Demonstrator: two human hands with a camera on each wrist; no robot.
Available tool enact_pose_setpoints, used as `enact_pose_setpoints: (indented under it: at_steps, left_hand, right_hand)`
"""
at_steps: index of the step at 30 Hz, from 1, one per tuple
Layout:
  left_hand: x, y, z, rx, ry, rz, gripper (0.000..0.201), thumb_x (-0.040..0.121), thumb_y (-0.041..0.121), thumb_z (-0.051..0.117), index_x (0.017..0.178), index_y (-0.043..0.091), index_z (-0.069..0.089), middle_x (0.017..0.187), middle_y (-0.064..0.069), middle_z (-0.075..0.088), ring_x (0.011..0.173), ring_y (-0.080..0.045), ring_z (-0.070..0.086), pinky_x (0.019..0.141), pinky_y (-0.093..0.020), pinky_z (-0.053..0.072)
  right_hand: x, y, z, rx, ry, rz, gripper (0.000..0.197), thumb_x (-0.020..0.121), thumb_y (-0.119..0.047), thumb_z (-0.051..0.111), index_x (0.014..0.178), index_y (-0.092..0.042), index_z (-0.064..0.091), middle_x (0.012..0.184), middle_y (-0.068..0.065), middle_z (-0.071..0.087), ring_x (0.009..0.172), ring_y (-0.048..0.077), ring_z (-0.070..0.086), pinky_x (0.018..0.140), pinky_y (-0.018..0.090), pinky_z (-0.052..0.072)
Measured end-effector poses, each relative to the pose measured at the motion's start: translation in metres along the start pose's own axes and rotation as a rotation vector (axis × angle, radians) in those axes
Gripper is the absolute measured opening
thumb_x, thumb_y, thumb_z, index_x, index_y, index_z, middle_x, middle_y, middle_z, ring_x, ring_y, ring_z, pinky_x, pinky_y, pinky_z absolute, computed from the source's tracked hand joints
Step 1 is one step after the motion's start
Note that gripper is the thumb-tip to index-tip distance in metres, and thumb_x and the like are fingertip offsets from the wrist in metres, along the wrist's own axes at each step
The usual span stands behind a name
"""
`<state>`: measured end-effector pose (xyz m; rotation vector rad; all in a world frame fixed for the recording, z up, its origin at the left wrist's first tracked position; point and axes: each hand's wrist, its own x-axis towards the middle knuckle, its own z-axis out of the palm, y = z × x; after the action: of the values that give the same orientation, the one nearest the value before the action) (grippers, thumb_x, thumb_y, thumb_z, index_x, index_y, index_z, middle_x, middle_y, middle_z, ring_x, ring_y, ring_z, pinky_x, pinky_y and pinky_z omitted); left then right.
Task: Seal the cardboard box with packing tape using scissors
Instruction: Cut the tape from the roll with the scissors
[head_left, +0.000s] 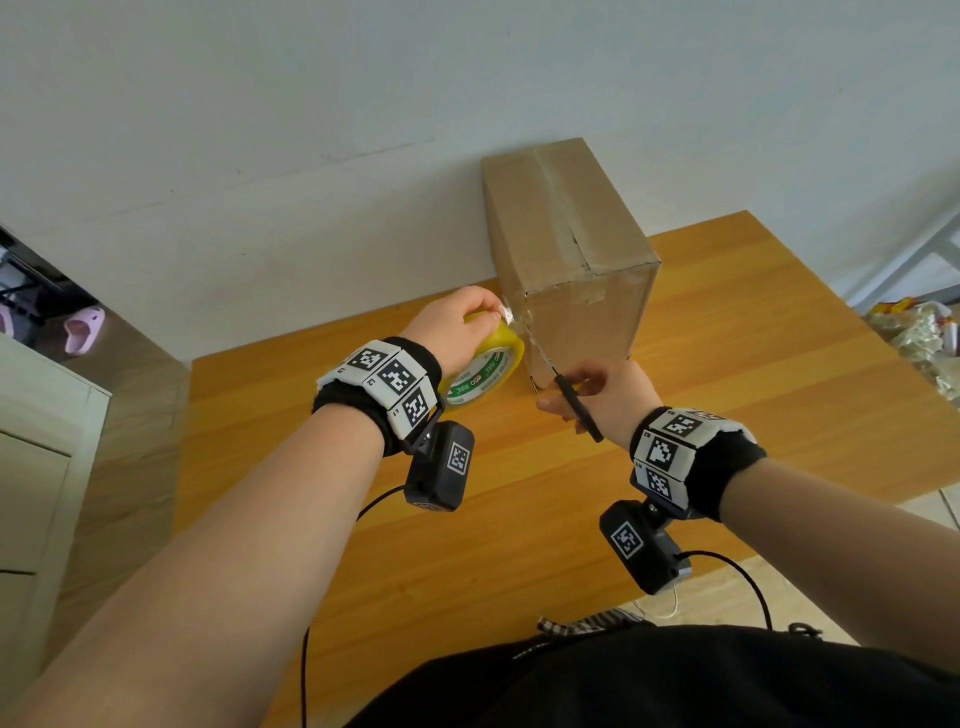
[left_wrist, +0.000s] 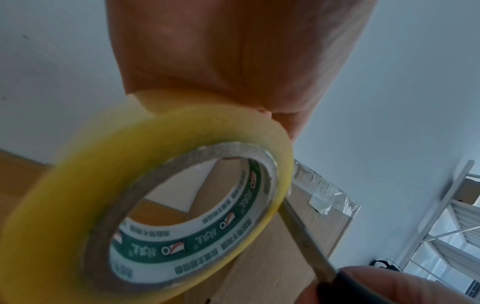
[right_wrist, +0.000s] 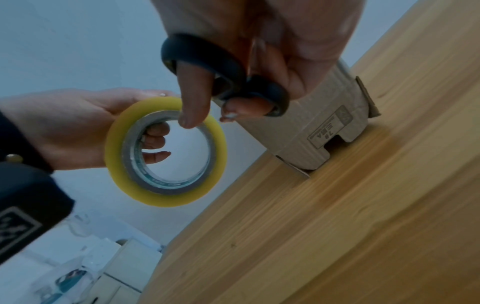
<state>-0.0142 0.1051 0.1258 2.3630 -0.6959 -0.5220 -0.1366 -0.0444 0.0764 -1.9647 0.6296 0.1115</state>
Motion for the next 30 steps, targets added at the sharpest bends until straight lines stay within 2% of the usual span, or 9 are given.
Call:
enact_pose_setpoints:
  at_steps: [4,9,10,13,17,22,25,28,30]
  left_hand:
    - [-0.004,0.000,-0.001,-0.030,0.008,0.008,0.021,0.097,0.028,0.041,0.113,0.026,0.054,0.110,0.008,0.052,0.099,-0.012,0.048,0.079,-0.026,0.039]
    - [-0.008,-0.006,-0.001,-0.034,0.009,0.023,0.021,0.097,0.026,0.040,0.113,0.025,0.055,0.124,0.005,0.055,0.109,-0.013,0.050,0.084,-0.024,0.037]
    - [-0.009,-0.008,-0.001,-0.036,0.008,0.019,0.022,0.097,0.026,0.040,0.113,0.024,0.055,0.126,0.005,0.055,0.111,-0.013,0.050,0.085,-0.024,0.037]
    - [-0.014,-0.014,0.003,-0.035,0.006,0.011,0.023,0.098,0.025,0.040,0.115,0.023,0.055,0.127,0.005,0.054,0.115,-0.014,0.049,0.086,-0.024,0.036]
    - [-0.022,-0.021,0.009,-0.056,-0.019,-0.027,0.023,0.098,0.025,0.040,0.116,0.023,0.054,0.126,0.007,0.052,0.109,-0.010,0.046,0.086,-0.023,0.035]
    - [-0.029,-0.027,0.016,-0.061,-0.051,-0.084,0.024,0.098,0.029,0.039,0.118,0.024,0.051,0.124,0.006,0.050,0.103,-0.012,0.047,0.082,-0.024,0.036]
    - [-0.032,-0.028,0.019,-0.064,-0.057,-0.089,0.025,0.098,0.030,0.039,0.120,0.024,0.051,0.127,0.004,0.051,0.101,-0.011,0.046,0.081,-0.023,0.037]
    - [-0.031,-0.028,0.021,-0.064,-0.057,-0.094,0.025,0.098,0.031,0.040,0.120,0.024,0.051,0.117,0.004,0.053,0.091,-0.010,0.050,0.069,-0.021,0.040]
    - [-0.030,-0.027,0.022,-0.059,-0.063,-0.094,0.025,0.098,0.030,0.040,0.120,0.024,0.050,0.106,0.005,0.052,0.082,-0.010,0.049,0.062,-0.021,0.040]
  right_hand:
    - [0.005,0.001,-0.007,-0.313,0.032,-0.033,0.040,0.069,-0.041,0.078,0.100,-0.019,0.067,0.080,-0.001,0.062,0.075,0.019,0.060,0.063,0.026,0.047]
    - [0.012,0.009,-0.004,-0.617,-0.073,-0.042,0.023,0.081,-0.029,0.069,0.095,-0.012,0.067,0.060,-0.007,0.055,0.060,0.014,0.054,0.056,0.025,0.048]
    - [0.014,0.013,0.001,-0.706,-0.111,-0.039,0.022,0.082,-0.027,0.066,0.097,-0.010,0.066,0.063,-0.005,0.057,0.062,0.016,0.054,0.057,0.027,0.050]
    - [0.018,0.028,0.017,-0.880,-0.207,0.005,0.028,0.084,-0.019,0.060,0.110,-0.009,0.055,0.093,0.009,0.063,0.080,0.026,0.057,0.065,0.032,0.052]
    - [0.021,0.043,0.034,-0.914,-0.255,0.047,0.033,0.088,-0.020,0.059,0.117,-0.009,0.046,0.105,0.012,0.061,0.092,0.028,0.060,0.062,0.032,0.048]
    - [0.023,0.053,0.047,-1.027,-0.307,0.049,0.023,0.095,-0.020,0.048,0.115,-0.010,0.053,0.105,0.008,0.061,0.088,0.024,0.058,0.063,0.030,0.044]
    - [0.022,0.051,0.050,-1.103,-0.307,0.061,0.022,0.095,-0.017,0.045,0.112,-0.012,0.057,0.106,0.007,0.061,0.093,0.024,0.060,0.064,0.029,0.044]
    - [0.020,0.040,0.049,-0.996,-0.218,0.003,0.024,0.096,-0.019,0.044,0.114,-0.012,0.057,0.108,0.008,0.057,0.094,0.026,0.059,0.067,0.032,0.047]
    - [0.016,0.026,0.045,-0.736,-0.046,-0.136,0.026,0.095,-0.021,0.045,0.114,-0.012,0.060,0.110,0.010,0.058,0.095,0.029,0.058,0.072,0.033,0.048]
